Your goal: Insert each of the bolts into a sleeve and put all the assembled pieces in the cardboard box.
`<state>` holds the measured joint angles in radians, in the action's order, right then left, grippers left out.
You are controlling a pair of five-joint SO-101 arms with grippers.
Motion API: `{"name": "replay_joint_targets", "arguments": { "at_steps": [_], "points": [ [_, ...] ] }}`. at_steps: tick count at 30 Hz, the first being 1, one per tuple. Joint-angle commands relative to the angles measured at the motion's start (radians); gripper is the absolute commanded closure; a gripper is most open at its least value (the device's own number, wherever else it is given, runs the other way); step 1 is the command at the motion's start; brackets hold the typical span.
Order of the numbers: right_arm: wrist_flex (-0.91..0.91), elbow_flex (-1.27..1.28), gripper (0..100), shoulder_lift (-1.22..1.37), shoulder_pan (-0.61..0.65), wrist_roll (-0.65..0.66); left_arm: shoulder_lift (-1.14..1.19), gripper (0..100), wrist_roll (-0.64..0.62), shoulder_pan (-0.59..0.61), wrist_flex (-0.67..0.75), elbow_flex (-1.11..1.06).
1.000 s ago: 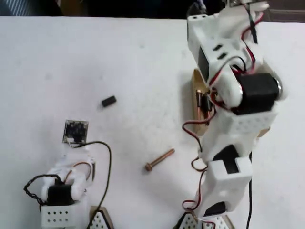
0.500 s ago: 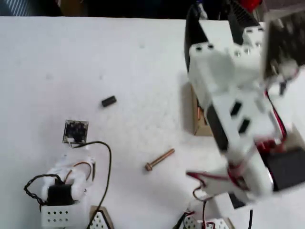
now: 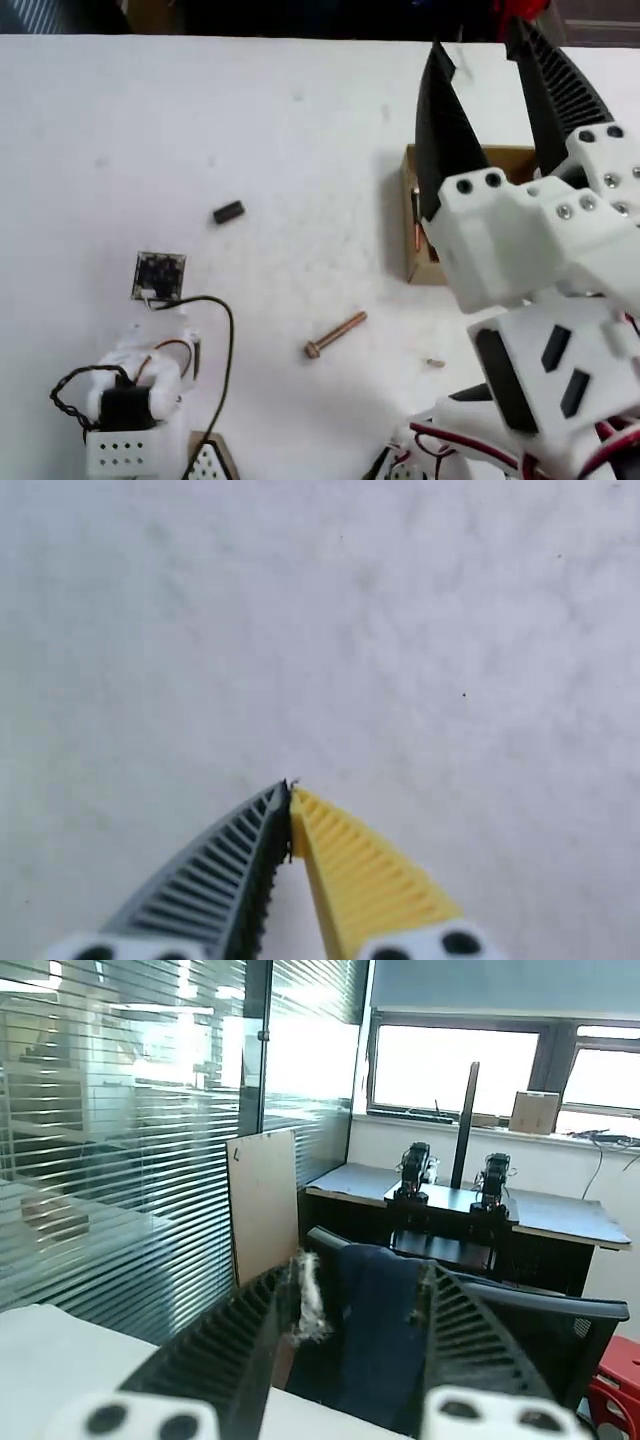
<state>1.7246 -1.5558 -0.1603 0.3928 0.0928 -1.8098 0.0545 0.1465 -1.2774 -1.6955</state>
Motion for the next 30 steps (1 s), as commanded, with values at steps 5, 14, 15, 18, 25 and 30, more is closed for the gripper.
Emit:
{"name": "replay_joint_targets", "arguments": {
  "at_steps": [5, 14, 15, 18, 25, 30],
  "points": [
    [0.044, 0.354, 83.0, -0.096, 0.010, 0.000, -0.010, 97, 0.011, -0.007, -0.008, 0.003],
    [-0.007, 0.896, 82.9, -0.185, 0.008, 0.000, -0.010, 97, 0.011, -0.007, -0.008, 0.003],
    [-0.035, 0.950, 82.9, -0.185, 0.008, 0.000, -0.010, 97, 0.011, -0.007, -0.008, 0.003],
    [-0.122, 1.115, 82.9, -0.185, 0.015, 0.000, -0.010, 97, 0.011, -0.007, -0.008, 0.003],
    [-0.317, 1.448, 82.7, -0.193, 0.035, -0.005, -0.010, 97, 0.011, -0.007, -0.008, 0.003],
    [-0.443, 1.625, 82.6, -0.191, 0.036, -0.009, -0.010, 97, 0.011, -0.007, -0.008, 0.003]
  ]
}}
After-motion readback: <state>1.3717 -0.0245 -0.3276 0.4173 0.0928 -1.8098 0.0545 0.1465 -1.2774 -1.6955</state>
